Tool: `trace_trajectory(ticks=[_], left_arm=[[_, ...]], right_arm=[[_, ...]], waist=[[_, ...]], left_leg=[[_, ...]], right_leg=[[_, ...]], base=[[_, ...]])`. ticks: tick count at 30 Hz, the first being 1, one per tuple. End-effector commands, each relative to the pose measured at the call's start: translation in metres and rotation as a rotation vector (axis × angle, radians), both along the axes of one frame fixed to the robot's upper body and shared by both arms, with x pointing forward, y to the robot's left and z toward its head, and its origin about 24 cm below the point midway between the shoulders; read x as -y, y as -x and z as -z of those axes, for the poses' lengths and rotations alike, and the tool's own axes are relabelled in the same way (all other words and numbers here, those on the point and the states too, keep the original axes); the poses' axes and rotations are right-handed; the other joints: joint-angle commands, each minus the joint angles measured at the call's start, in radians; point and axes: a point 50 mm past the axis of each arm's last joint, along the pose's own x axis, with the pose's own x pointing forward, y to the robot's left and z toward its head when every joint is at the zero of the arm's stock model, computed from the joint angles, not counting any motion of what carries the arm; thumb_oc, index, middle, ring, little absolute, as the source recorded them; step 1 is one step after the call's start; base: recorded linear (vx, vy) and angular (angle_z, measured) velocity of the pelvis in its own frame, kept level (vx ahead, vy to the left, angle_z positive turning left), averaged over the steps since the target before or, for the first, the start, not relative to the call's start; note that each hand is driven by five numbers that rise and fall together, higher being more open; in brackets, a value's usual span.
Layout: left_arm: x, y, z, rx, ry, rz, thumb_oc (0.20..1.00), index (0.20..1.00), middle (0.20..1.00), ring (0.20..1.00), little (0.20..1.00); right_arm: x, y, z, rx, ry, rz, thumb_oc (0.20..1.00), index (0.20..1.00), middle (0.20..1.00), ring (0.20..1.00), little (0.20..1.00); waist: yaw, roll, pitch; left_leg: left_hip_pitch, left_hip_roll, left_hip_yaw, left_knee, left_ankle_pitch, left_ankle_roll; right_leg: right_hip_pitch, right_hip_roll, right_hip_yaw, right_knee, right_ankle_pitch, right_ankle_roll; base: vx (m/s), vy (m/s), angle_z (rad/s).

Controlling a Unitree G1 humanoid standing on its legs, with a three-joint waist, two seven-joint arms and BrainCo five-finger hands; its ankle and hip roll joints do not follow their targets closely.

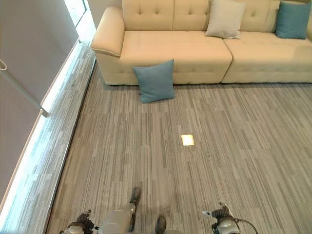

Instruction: Pick up all the scattered cushions and arrange them neatly on the sofa.

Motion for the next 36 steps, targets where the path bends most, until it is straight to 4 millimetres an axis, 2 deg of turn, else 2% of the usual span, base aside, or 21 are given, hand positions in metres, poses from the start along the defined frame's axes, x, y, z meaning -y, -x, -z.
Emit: trace_trajectory(ticks=[1,4,5,6,8,9,10,11,14,17,18,19,22,24,26,27,29,30,31,33,36], left_arm=[[-0.014,-0.023,-0.011,0.057,-0.073,0.078,1.000,1.000,1.000,1.000,1.000],[-0.015,-0.024,-0.012,0.063,-0.078,0.084,1.000,1.000,1.000,1.000,1.000],[-0.014,-0.028,-0.013,0.073,-0.079,0.097,1.000,1.000,1.000,1.000,1.000],[-0.014,-0.028,-0.013,0.073,-0.079,0.097,1.000,1.000,1.000,1.000,1.000],[-0.013,-0.031,-0.013,0.076,-0.081,0.114,1.000,1.000,1.000,1.000,1.000],[-0.011,-0.030,-0.012,0.069,-0.084,0.123,1.000,1.000,1.000,1.000,1.000],[-0.011,-0.030,-0.012,0.069,-0.083,0.123,1.000,1.000,1.000,1.000,1.000],[-0.010,-0.031,-0.012,0.067,-0.085,0.131,1.000,1.000,1.000,1.000,1.000],[-0.009,-0.031,-0.011,0.063,-0.085,0.135,1.000,1.000,1.000,1.000,1.000],[-0.004,-0.018,-0.006,0.021,-0.071,0.139,1.000,1.000,1.000,1.000,1.000],[-0.002,-0.018,-0.005,0.019,-0.061,0.149,1.000,1.000,1.000,1.000,1.000],[-0.002,-0.018,-0.005,0.019,-0.062,0.149,1.000,1.000,1.000,1.000,1.000],[-0.001,-0.032,-0.010,0.070,-0.048,0.148,1.000,1.000,1.000,1.000,1.000],[-0.001,-0.039,-0.012,0.093,-0.050,0.139,1.000,1.000,1.000,1.000,1.000],[0.003,-0.041,-0.012,0.099,-0.044,0.143,1.000,1.000,1.000,1.000,1.000],[0.004,-0.037,-0.011,0.087,-0.040,0.146,1.000,1.000,1.000,1.000,1.000],[0.004,-0.034,-0.010,0.081,-0.039,0.142,1.000,1.000,1.000,1.000,1.000],[0.002,-0.028,-0.009,0.074,-0.032,0.118,1.000,1.000,1.000,1.000,1.000],[0.001,-0.026,-0.008,0.068,-0.032,0.111,1.000,1.000,1.000,1.000,1.000],[-0.004,-0.015,-0.005,0.036,-0.032,0.082,1.000,1.000,1.000,1.000,1.000],[-0.010,-0.004,-0.004,0.007,-0.038,0.058,1.000,1.000,1.000,1.000,1.000]], right_arm=[[-0.003,-0.025,-0.009,0.080,0.000,-0.058,1.000,1.000,1.000,1.000,1.000],[-0.004,-0.030,-0.010,0.095,-0.002,-0.064,1.000,1.000,1.000,1.000,1.000],[-0.007,-0.036,-0.012,0.108,-0.001,-0.084,1.000,1.000,1.000,1.000,1.000],[-0.007,-0.036,-0.012,0.108,-0.001,-0.085,1.000,1.000,1.000,1.000,1.000],[-0.008,-0.040,-0.013,0.112,-0.004,-0.095,1.000,1.000,1.000,1.000,1.000],[-0.009,-0.041,-0.013,0.114,-0.006,-0.095,1.000,1.000,1.000,1.000,1.000],[-0.009,-0.041,-0.013,0.114,-0.005,-0.095,1.000,1.000,1.000,1.000,1.000],[-0.011,-0.041,-0.012,0.107,-0.004,-0.107,1.000,1.000,1.000,1.000,1.000],[-0.011,-0.041,-0.012,0.099,0.000,-0.115,1.000,1.000,1.000,1.000,1.000],[-0.009,-0.032,-0.009,0.079,-0.005,-0.111,1.000,1.000,1.000,1.000,1.000],[-0.012,-0.034,-0.009,0.092,-0.016,-0.118,1.000,1.000,1.000,1.000,1.000],[-0.012,-0.034,-0.009,0.092,-0.016,-0.118,1.000,1.000,1.000,1.000,1.000],[-0.011,-0.041,-0.013,0.128,-0.018,-0.110,1.000,1.000,1.000,1.000,1.000],[-0.007,-0.043,-0.015,0.138,-0.012,-0.088,1.000,1.000,1.000,1.000,1.000],[-0.007,-0.044,-0.015,0.143,-0.013,-0.083,1.000,1.000,1.000,1.000,1.000],[-0.006,-0.041,-0.015,0.135,-0.005,-0.092,1.000,1.000,1.000,1.000,1.000],[-0.006,-0.039,-0.013,0.125,0.000,-0.101,1.000,1.000,1.000,1.000,1.000],[-0.005,-0.036,-0.013,0.107,0.011,-0.118,1.000,1.000,1.000,1.000,1.000],[-0.005,-0.036,-0.012,0.101,0.013,-0.124,1.000,1.000,1.000,1.000,1.000],[-0.009,-0.038,-0.012,0.101,0.004,-0.137,1.000,1.000,1.000,1.000,1.000],[-0.015,-0.030,-0.007,0.072,-0.007,-0.156,1.000,1.000,1.000,1.000,1.000]], waist=[[-0.012,-0.009,0.031],[-0.029,0.013,0.042],[-0.051,0.027,0.060],[-0.053,0.029,0.060],[-0.072,0.023,0.072],[-0.087,0.002,0.071],[-0.088,0.006,0.075],[-0.108,0.001,0.075],[-0.117,0.003,0.072],[-0.120,0.004,0.030],[-0.114,0.014,0.020],[-0.117,0.010,0.019],[-0.086,-0.017,0.065],[-0.060,-0.033,0.095],[-0.046,-0.042,0.098],[-0.024,-0.033,0.094],[-0.014,-0.029,0.087],[0.015,-0.005,0.071],[0.021,0.000,0.066],[0.043,-0.003,0.050],[0.066,-0.022,0.022]], left_leg=[[-0.040,-0.085,-0.030,0.130,-0.132,0.062],[0.027,-0.077,-0.035,0.094,-0.149,0.070],[0.105,-0.075,-0.054,0.056,-0.169,0.069],[0.104,-0.073,-0.056,0.055,-0.167,0.068],[0.163,-0.081,-0.073,0.035,-0.198,0.060],[0.207,-0.094,-0.089,0.025,-0.232,0.047],[0.214,-0.088,-0.091,0.023,-0.235,0.045],[0.260,-0.085,-0.111,0.016,-0.271,0.032],[0.295,-0.075,-0.125,0.017,-0.301,0.024],[0.352,-0.041,-0.147,0.065,-0.352,-0.003],[0.310,-0.014,-0.132,0.215,-0.262,-0.052],[0.306,-0.019,-0.135,0.215,-0.258,-0.051],[0.092,-0.002,-0.086,0.606,-0.090,-0.084],[-0.021,0.014,-0.037,0.732,-0.117,-0.065],[-0.106,-0.002,0.007,0.677,-0.155,-0.046],[-0.146,-0.025,0.039,0.518,-0.179,-0.030],[-0.147,-0.045,0.048,0.391,-0.156,-0.024],[-0.148,-0.051,0.037,0.154,-0.059,-0.035],[-0.170,-0.043,0.053,0.094,-0.039,-0.040],[-0.174,-0.029,0.104,0.038,-0.004,-0.034],[-0.166,-0.039,0.081,0.082,0.005,-0.010]], right_leg=[[-0.068,-0.128,-0.014,0.406,0.286,0.157],[-0.129,-0.171,-0.093,0.447,0.279,0.148],[-0.201,-0.163,-0.141,0.398,0.213,0.119],[-0.199,-0.161,-0.144,0.393,0.215,0.118],[-0.234,-0.145,-0.177,0.232,0.198,0.110],[-0.264,-0.153,-0.201,0.034,0.236,0.125],[-0.252,-0.146,-0.205,0.023,0.240,0.124],[-0.290,-0.135,-0.185,-0.106,0.285,0.148],[-0.309,-0.126,-0.169,-0.130,0.301,0.153],[-0.260,-0.105,-0.161,-0.105,0.307,0.114],[-0.210,-0.082,-0.175,-0.105,0.279,0.088],[-0.214,-0.088,-0.176,-0.105,0.281,0.089],[-0.120,-0.076,-0.156,-0.124,0.232,0.031],[-0.067,-0.072,-0.153,-0.141,0.201,0.009],[-0.024,-0.067,-0.151,-0.156,0.170,0.007],[0.019,-0.048,-0.143,-0.169,0.140,0.017],[0.035,-0.037,-0.136,-0.172,0.125,0.023],[0.095,0.004,-0.111,-0.184,0.090,0.032],[0.121,0.017,-0.105,-0.189,0.073,0.034],[0.163,0.030,-0.084,-0.180,0.043,0.041],[0.191,0.021,-0.066,-0.145,0.007,0.052]], base=[[0.37,0.341,-0.40],[0.28,0.154,0.17],[0.34,0.077,0.10],[0.40,0.039,-0.08],[0.41,-0.077,0.19],[0.43,-0.113,0.35],[0.60,-0.167,0.27],[0.48,-0.134,0.21],[0.35,-0.108,0.21],[0.68,-0.289,0.46],[0.43,-0.262,0.33],[0.35,-0.256,0.20],[0.17,-0.243,0.00],[0.27,-0.256,-0.06],[0.40,-0.134,-0.08],[0.44,-0.004,0.11],[0.47,0.023,-0.12],[0.51,0.050,-0.63],[0.76,0.079,-0.78],[0.48,0.062,-0.46],[0.44,0.101,-0.52]])
